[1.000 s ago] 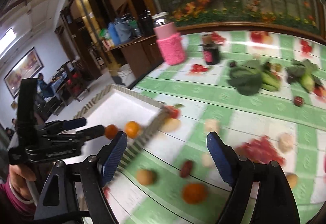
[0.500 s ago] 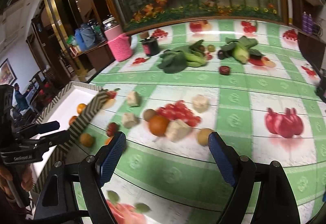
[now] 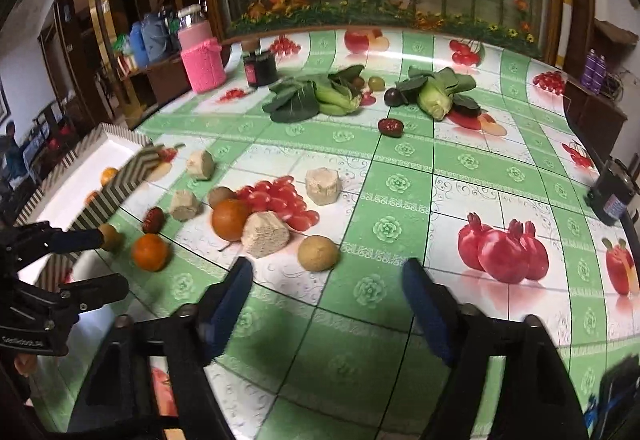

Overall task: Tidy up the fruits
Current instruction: 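Grasp an orange with the left tool while the right tool grasps a brown round fruit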

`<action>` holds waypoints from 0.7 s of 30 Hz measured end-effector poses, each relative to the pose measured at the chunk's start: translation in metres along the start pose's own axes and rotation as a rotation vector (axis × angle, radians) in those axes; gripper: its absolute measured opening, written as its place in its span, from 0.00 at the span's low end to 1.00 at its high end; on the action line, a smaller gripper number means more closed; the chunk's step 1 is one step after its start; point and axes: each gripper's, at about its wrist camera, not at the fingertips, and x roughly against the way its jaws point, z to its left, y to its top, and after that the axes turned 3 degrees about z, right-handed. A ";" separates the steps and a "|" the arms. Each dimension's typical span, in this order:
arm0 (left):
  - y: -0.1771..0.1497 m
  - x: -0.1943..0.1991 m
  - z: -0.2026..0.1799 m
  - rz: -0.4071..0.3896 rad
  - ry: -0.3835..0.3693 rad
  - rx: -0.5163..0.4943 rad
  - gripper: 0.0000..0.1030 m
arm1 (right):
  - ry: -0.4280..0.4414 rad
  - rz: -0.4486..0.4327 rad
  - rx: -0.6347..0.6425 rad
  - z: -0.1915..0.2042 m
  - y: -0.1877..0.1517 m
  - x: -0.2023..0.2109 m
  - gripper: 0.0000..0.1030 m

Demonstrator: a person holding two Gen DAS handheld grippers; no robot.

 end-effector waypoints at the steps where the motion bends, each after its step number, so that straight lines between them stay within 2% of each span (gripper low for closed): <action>1: 0.000 -0.001 0.000 0.002 0.000 0.001 0.72 | 0.005 0.011 0.008 -0.001 0.002 -0.004 0.62; 3: 0.001 -0.004 -0.001 0.007 0.002 -0.001 0.71 | 0.014 0.025 0.006 -0.004 0.005 -0.011 0.56; 9: 0.004 -0.010 -0.004 0.016 -0.002 -0.006 0.71 | 0.033 0.046 0.029 -0.004 0.009 -0.022 0.54; 11: 0.006 -0.013 -0.006 0.019 -0.004 -0.007 0.71 | 0.034 0.063 0.047 -0.001 0.010 -0.028 0.34; 13: 0.008 -0.015 -0.007 0.016 -0.003 -0.009 0.71 | 0.029 0.065 0.063 0.001 0.009 -0.032 0.28; 21: 0.010 -0.021 -0.008 0.011 -0.008 0.000 0.71 | 0.042 0.062 0.033 -0.005 0.005 -0.027 0.26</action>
